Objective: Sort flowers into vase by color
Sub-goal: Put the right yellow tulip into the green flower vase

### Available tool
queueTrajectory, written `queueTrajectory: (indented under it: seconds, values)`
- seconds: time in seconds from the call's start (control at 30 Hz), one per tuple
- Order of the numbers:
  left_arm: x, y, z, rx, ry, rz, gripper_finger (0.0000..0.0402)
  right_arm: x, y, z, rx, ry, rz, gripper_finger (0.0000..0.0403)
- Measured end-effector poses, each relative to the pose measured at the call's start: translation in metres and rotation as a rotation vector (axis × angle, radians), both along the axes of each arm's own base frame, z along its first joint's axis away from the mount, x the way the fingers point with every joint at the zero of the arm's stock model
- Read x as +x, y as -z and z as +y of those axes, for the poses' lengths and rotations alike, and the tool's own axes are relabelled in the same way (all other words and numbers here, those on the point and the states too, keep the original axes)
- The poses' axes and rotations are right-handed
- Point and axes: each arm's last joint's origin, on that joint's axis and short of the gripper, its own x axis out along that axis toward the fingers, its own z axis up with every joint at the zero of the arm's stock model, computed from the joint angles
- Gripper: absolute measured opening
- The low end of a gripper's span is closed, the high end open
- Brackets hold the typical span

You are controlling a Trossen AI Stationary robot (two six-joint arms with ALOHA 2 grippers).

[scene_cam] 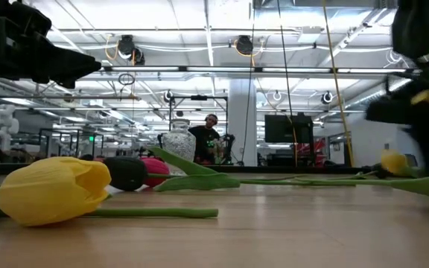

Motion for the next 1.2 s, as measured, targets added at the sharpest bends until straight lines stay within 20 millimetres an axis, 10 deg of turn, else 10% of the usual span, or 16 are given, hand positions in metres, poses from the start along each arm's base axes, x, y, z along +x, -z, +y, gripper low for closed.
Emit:
queueTrajectory:
  seconds: [0.67,1.2]
  values:
    - [0.000,0.000,0.000,0.000,-0.006,0.000,0.0132,-0.023,-0.230,0.004,-0.479,-0.309,-0.544,0.0001]
    - [0.000,0.000,0.000,0.000,-0.008,0.000,0.0132,-0.029,-0.226,0.088,-0.643,-0.483,-0.808,0.0000]
